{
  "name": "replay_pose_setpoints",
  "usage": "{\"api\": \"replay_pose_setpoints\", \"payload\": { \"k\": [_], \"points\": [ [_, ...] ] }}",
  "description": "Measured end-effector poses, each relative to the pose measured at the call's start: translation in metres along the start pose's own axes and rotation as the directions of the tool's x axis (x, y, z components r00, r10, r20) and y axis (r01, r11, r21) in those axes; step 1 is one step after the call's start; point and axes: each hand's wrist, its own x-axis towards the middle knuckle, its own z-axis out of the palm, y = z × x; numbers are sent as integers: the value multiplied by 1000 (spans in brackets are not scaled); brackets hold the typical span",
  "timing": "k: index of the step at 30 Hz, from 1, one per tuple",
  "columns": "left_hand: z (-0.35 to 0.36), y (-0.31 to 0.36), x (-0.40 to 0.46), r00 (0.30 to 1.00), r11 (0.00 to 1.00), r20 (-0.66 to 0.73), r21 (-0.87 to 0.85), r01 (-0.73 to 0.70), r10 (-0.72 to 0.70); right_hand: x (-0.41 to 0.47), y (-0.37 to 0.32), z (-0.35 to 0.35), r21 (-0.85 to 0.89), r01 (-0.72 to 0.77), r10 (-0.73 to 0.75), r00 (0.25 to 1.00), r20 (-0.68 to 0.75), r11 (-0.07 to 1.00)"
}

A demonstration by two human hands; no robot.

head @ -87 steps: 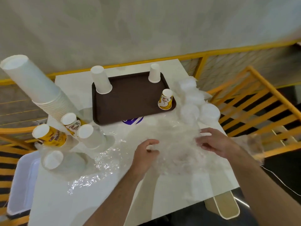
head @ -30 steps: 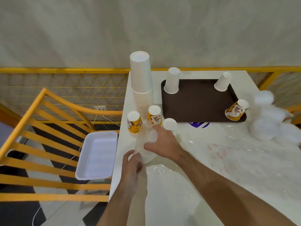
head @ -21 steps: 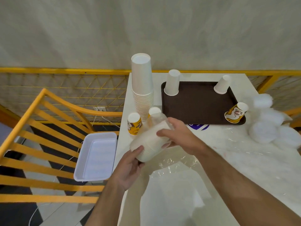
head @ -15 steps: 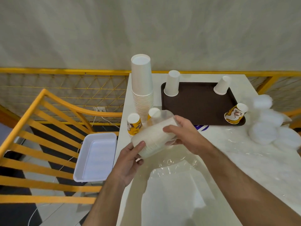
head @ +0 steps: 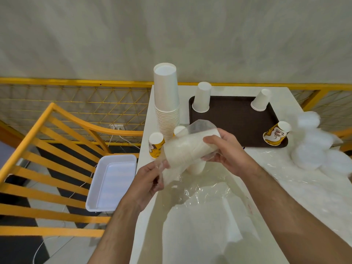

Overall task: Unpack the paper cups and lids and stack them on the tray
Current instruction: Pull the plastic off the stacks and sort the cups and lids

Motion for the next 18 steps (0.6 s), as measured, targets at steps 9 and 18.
{"api": "replay_pose_setpoints", "payload": {
  "k": [9, 18],
  "points": [
    [14, 5, 3, 996, 992, 5, 90, -89, 89, -8, -3, 11, -159, 36, -12, 989, 147, 987],
    [8, -13, 8, 999, 989, 8, -139, -47, 48, -5, -18, 23, -164, 124, -122, 992, 25, 979]
  ]
}}
